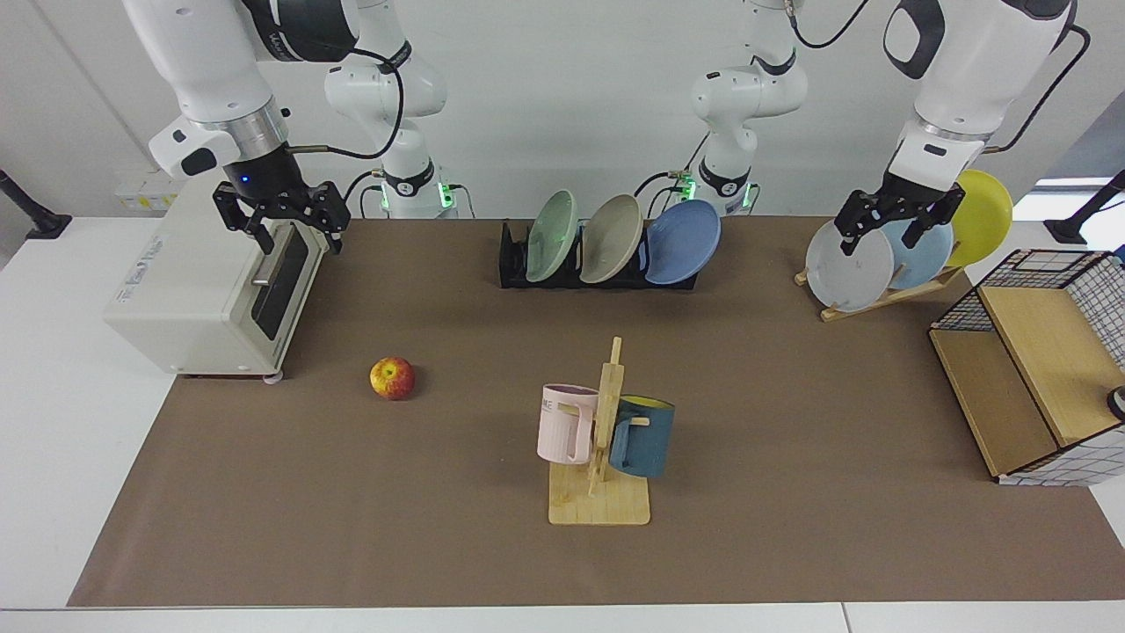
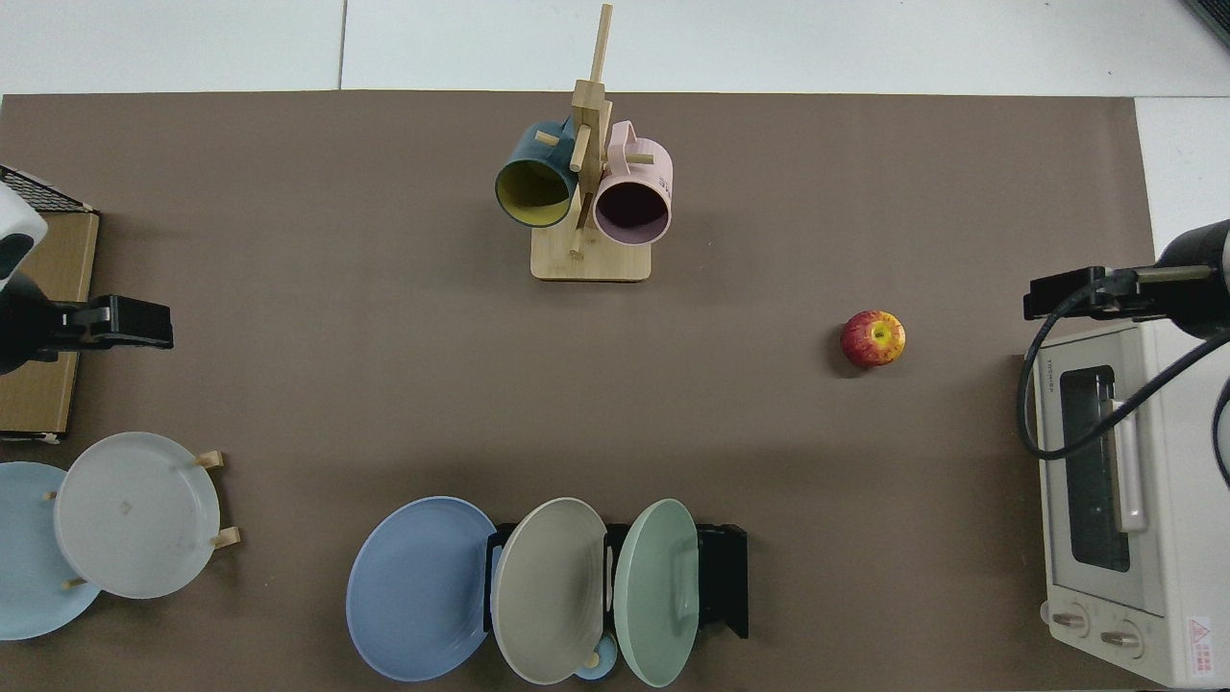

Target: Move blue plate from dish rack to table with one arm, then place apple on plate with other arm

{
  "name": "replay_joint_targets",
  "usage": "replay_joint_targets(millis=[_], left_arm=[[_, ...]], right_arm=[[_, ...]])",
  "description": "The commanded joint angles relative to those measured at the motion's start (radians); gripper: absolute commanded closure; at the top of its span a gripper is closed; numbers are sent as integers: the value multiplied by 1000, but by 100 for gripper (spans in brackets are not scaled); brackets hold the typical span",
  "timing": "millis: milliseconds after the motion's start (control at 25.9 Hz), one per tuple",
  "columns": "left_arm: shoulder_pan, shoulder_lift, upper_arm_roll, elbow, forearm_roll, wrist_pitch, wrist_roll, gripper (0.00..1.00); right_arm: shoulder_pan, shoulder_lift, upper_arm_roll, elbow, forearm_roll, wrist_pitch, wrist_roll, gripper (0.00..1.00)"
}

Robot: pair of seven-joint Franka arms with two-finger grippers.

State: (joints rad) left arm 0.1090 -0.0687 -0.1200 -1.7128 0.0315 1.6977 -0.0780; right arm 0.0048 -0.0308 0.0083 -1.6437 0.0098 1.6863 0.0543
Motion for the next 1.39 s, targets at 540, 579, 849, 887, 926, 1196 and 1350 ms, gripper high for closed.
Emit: replay_joint_targets(millis=[540, 579, 849, 887, 926, 1196, 1350], left_arm=[[-9, -25, 5, -28, -15, -4, 6, 0], [-9, -25, 3, -30, -15, -9, 6, 0], [-11, -40, -1, -56, -15, -7, -2, 0], [-11, -40, -1, -56, -15, -7, -3, 0], [-11, -40, -1, -56, -16, -6, -3, 0], [-18, -39, -4, -60, -22, 31, -8, 0], [-20, -39, -3, -60, -24, 40, -8, 0]], right_arm=[[-17, -21, 12, -27, 4, 20, -21, 0], [-16, -21, 12, -27, 4, 21, -21, 0], [-17, -21, 12, -27, 4, 21, -21, 0], [-17, -21, 12, -27, 4, 21, -21, 0], [-17, -21, 12, -27, 4, 21, -21, 0], [-17, -21, 12, -27, 6, 21, -21, 0], [-17, -21, 12, -27, 6, 21, -21, 0]])
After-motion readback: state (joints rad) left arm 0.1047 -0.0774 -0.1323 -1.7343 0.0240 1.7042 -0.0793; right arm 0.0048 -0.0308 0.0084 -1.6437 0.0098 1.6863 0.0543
